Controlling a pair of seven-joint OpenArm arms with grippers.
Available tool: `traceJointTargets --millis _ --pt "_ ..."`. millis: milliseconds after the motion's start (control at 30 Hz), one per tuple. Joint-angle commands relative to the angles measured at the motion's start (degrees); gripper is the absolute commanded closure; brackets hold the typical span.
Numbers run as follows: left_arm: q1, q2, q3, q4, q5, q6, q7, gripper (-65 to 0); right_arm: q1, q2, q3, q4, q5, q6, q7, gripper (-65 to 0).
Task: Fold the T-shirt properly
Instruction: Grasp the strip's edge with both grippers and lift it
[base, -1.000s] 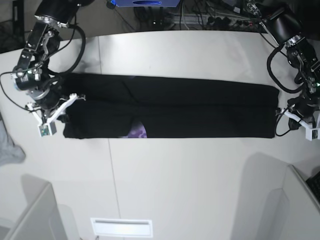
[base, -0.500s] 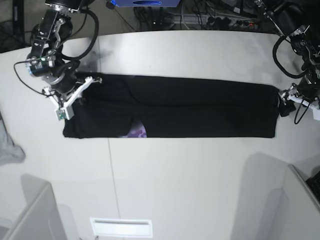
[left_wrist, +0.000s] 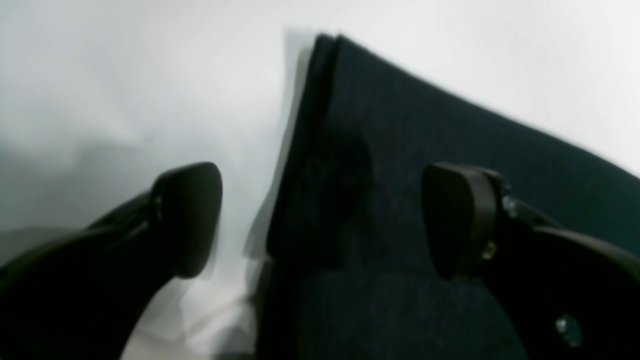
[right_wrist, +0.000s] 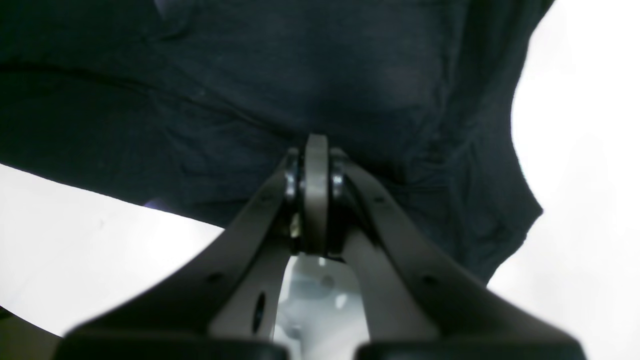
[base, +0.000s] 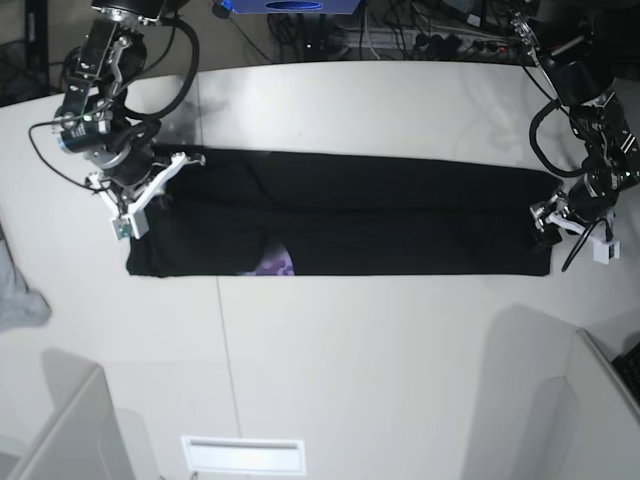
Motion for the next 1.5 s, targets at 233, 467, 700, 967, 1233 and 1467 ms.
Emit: traceJointTargets --millis 233,467,700,967,1233,1467 --pt "0.3 -0.7 4.9 -0.6 0.1 -0.2 1.5 -34.1 0.6 0.5 0.3 1.0 0.8 0.0 1.3 0.0" --pt "0.3 -0.8 4.8 -0.6 0.1 -0.2 1.5 0.0 0.6 0.4 0.7 1.0 0.8 0.0 1.2 0.0" --pt "-1.4 -2.2 4.7 0.1 0.3 -0.2 1.4 0.0 0.6 0.4 0.7 1.0 0.8 0.0 1.2 0.0" --pt "-1.6 -4.7 5.3 6.1 0.4 -0.1 1.4 0.0 0.7 0.3 0.7 1.0 0.8 0.0 1.2 0.0" --pt "3.5 -4.3 7.9 14.8 0.4 0.3 1.7 0.0 1.0 0.2 0.7 1.0 0.8 0.0 1.2 0.0" --pt "5.8 -2.2 11.7 21.6 0.4 3.0 1.9 0.0 1.1 0.2 0.7 0.9 0.8 0.0 1.3 0.0"
